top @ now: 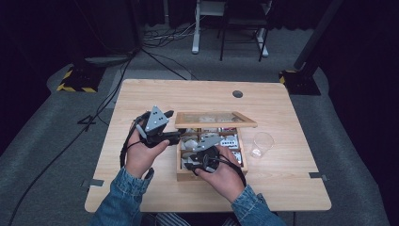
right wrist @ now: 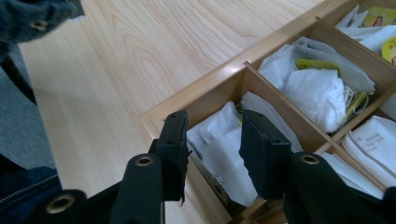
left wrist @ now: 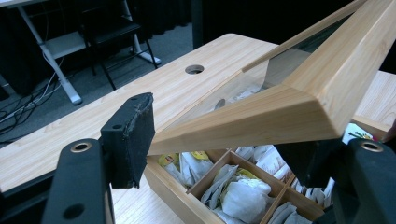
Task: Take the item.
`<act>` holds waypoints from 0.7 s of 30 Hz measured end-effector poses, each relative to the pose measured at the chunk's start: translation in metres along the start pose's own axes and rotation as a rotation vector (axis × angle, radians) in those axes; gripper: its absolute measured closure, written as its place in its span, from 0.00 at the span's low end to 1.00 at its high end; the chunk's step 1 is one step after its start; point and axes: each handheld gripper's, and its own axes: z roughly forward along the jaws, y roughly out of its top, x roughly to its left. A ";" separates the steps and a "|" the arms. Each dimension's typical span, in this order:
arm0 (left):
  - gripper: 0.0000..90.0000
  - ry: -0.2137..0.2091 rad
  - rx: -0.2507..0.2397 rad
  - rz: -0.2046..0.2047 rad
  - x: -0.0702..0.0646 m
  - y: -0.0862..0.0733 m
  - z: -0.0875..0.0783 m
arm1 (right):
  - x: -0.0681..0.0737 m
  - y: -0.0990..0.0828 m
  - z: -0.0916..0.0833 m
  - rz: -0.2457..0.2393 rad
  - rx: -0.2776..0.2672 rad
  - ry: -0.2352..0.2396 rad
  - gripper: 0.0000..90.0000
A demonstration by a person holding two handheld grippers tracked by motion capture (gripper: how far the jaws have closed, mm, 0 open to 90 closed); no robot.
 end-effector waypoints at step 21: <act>0.36 -0.004 -0.003 -0.005 0.001 0.000 0.001 | -0.005 -0.003 0.003 -0.057 0.063 -0.071 0.93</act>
